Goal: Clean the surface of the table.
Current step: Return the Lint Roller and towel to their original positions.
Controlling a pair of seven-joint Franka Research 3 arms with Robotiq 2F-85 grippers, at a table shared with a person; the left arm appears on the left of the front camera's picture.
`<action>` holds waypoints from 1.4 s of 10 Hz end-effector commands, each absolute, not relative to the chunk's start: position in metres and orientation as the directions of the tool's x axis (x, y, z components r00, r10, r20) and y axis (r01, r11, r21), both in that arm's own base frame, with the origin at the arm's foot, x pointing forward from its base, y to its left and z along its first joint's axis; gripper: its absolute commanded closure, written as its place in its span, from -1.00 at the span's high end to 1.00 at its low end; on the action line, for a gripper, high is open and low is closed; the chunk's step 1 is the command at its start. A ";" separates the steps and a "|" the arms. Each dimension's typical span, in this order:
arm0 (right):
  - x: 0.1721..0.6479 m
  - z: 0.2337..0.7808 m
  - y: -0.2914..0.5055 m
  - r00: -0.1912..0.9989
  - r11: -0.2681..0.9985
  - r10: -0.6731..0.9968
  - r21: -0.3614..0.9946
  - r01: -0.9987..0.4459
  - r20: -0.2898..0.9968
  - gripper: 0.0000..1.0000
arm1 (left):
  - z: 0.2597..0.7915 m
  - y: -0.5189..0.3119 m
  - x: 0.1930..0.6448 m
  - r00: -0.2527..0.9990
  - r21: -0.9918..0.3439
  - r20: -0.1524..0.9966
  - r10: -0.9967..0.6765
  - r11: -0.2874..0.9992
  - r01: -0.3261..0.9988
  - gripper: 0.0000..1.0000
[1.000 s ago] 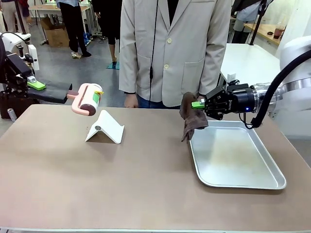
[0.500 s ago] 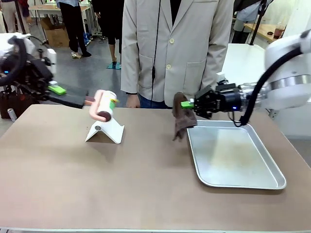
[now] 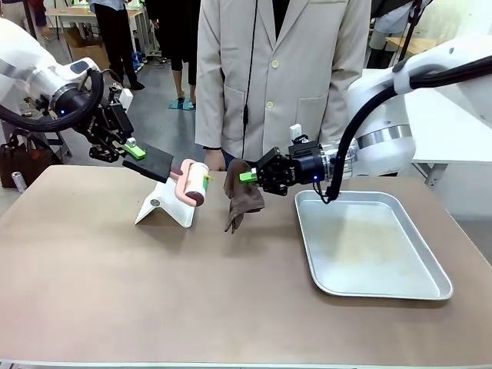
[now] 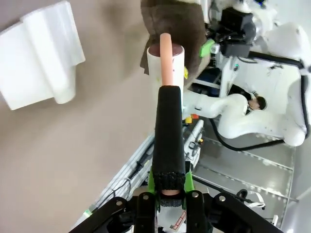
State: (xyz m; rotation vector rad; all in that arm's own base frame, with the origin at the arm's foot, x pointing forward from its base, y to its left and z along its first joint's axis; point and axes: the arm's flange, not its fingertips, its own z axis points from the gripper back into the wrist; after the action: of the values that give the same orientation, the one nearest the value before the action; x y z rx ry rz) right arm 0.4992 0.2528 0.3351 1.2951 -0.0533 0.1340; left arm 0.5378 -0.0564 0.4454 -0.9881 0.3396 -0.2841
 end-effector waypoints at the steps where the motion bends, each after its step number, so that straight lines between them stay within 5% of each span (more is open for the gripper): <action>1: 0.508 0.335 0.253 0.993 0.282 0.061 0.953 -0.114 0.101 -0.80 | 0.452 -0.052 0.555 0.911 -0.805 -0.164 -0.377 0.586 0.098 -0.55; 6: 0.512 0.321 0.250 0.996 0.452 0.031 0.888 -0.087 0.081 -0.80 | 0.432 -0.068 0.576 0.917 -0.711 -0.225 -0.329 0.699 0.077 -0.55; 14: 0.510 0.315 0.242 0.997 0.470 -0.003 0.881 -0.062 0.071 -0.80 | 0.420 -0.081 0.599 0.929 -0.606 -0.249 -0.275 0.792 0.073 -0.55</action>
State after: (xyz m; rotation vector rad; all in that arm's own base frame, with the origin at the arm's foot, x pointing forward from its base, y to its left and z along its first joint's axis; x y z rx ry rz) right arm 0.5097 0.2391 0.3130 1.0845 -0.0669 0.0732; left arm 0.5920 -0.0790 0.4130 -0.6608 0.3121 -0.1992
